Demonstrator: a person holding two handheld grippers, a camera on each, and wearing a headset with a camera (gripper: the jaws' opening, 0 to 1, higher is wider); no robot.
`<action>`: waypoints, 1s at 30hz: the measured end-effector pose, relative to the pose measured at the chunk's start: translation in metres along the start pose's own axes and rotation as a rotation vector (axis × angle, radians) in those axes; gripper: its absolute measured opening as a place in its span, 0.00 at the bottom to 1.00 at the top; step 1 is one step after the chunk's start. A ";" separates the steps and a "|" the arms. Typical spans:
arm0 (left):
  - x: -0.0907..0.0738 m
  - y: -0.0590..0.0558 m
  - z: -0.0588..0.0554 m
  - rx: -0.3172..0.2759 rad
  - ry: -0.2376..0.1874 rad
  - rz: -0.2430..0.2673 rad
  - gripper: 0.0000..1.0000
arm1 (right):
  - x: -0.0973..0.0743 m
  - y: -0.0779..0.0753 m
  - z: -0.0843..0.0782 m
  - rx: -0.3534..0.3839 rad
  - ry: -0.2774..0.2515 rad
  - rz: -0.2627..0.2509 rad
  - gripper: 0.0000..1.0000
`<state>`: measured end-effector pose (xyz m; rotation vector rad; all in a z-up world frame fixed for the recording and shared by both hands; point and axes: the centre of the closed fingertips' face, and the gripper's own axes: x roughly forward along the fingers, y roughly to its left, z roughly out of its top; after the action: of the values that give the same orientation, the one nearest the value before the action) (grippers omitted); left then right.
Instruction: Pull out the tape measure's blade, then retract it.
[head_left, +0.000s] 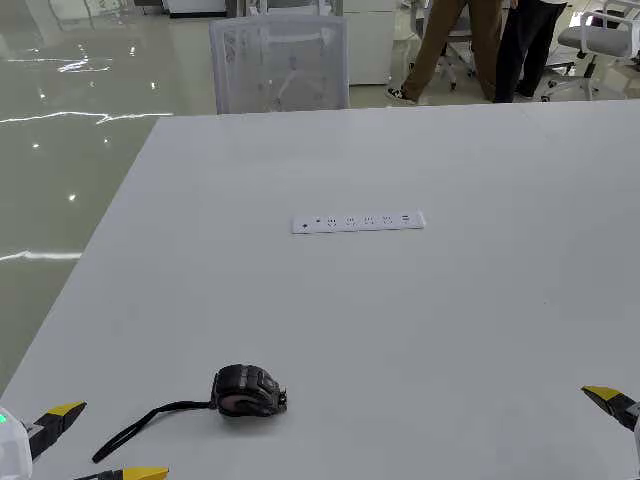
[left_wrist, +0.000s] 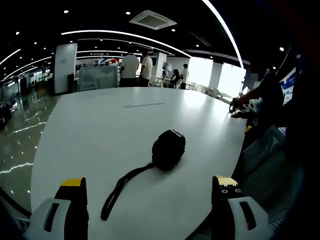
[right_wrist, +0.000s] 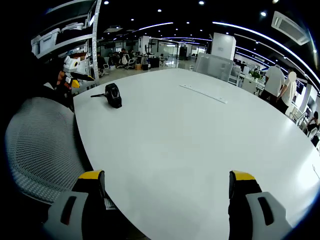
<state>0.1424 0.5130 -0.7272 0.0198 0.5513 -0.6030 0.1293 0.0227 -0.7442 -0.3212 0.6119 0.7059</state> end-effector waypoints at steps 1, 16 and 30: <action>0.000 0.000 0.000 -0.002 -0.003 -0.001 1.00 | 0.000 0.000 0.000 -0.001 0.001 0.000 1.00; 0.006 0.004 0.003 -0.001 -0.010 -0.003 1.00 | 0.003 0.006 0.001 -0.014 -0.003 0.014 1.00; 0.015 0.001 0.000 0.003 0.081 -0.069 1.00 | 0.009 0.003 0.006 -0.030 0.013 0.022 1.00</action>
<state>0.1528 0.5056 -0.7343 0.0285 0.6316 -0.6721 0.1353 0.0317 -0.7454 -0.3480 0.6184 0.7355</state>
